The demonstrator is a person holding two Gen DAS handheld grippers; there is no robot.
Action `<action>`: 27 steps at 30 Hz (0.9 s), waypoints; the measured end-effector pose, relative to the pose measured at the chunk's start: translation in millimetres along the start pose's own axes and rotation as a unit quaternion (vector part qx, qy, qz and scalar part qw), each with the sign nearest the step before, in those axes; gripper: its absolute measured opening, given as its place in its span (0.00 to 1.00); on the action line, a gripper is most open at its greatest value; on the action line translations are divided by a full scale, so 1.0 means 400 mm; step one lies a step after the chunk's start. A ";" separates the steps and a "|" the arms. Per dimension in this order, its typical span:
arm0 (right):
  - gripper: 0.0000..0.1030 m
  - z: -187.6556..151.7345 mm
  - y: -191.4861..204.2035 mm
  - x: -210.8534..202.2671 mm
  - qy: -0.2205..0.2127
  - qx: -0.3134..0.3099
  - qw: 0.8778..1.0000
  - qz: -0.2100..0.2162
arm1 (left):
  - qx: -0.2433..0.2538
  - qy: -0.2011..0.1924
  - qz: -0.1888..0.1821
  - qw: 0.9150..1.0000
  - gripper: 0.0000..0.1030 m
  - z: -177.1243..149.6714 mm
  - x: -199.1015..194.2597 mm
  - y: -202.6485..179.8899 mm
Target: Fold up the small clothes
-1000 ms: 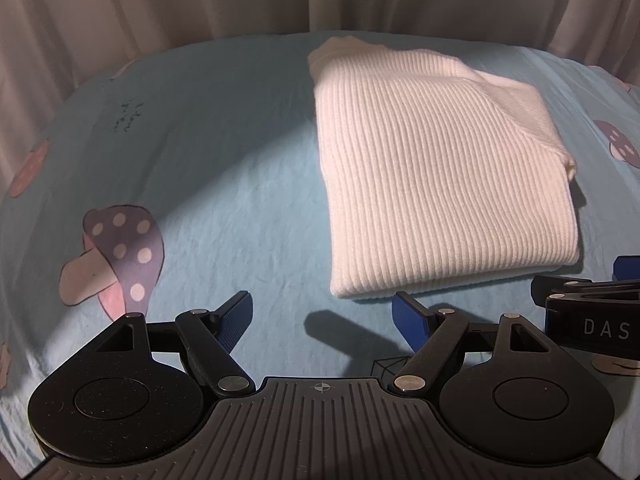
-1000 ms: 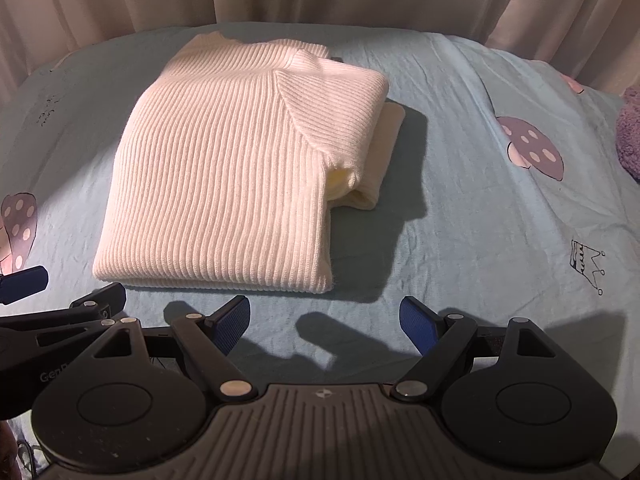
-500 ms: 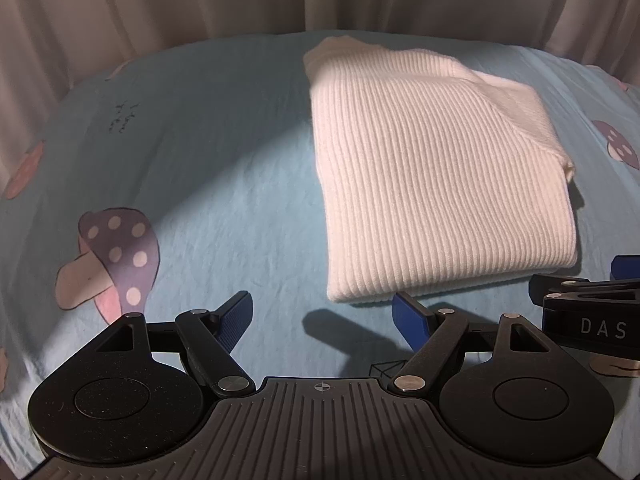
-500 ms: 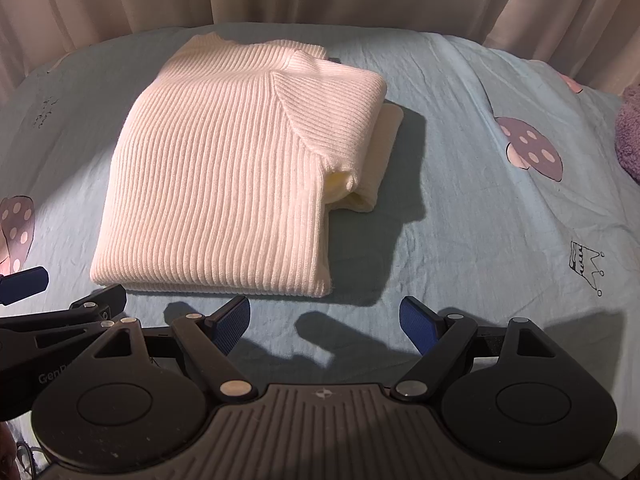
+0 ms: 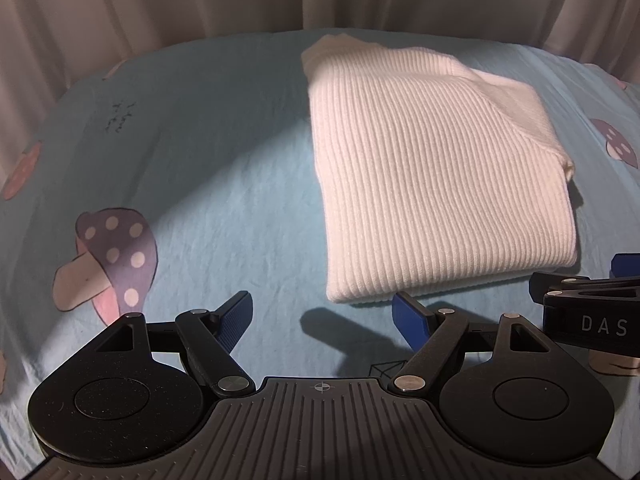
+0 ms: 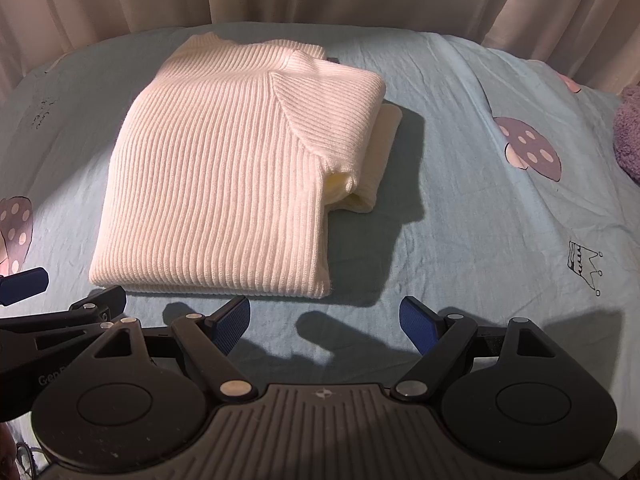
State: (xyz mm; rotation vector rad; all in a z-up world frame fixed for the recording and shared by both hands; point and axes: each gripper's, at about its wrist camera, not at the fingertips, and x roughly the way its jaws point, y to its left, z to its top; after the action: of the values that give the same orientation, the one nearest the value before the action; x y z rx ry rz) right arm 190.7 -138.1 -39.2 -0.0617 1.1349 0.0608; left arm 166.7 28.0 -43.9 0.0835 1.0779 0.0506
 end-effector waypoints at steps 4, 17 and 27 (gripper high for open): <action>0.80 0.002 0.003 -0.003 -0.002 0.000 1.000 -0.002 | -0.001 0.000 -0.001 1.000 0.80 0.001 0.000 0.001; 0.80 0.004 0.010 -0.007 -0.002 0.002 1.000 -0.004 | -0.001 0.000 -0.002 1.000 0.80 0.000 -0.001 0.002; 0.80 0.004 0.011 -0.006 -0.002 0.003 1.000 -0.004 | -0.002 0.001 -0.005 1.000 0.80 0.002 -0.002 0.001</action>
State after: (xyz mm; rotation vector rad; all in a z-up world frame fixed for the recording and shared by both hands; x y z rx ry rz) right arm 190.6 -133.5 -36.3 -0.0613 1.1315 0.0499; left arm 167.1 28.2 -42.9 0.0742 1.0797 0.0434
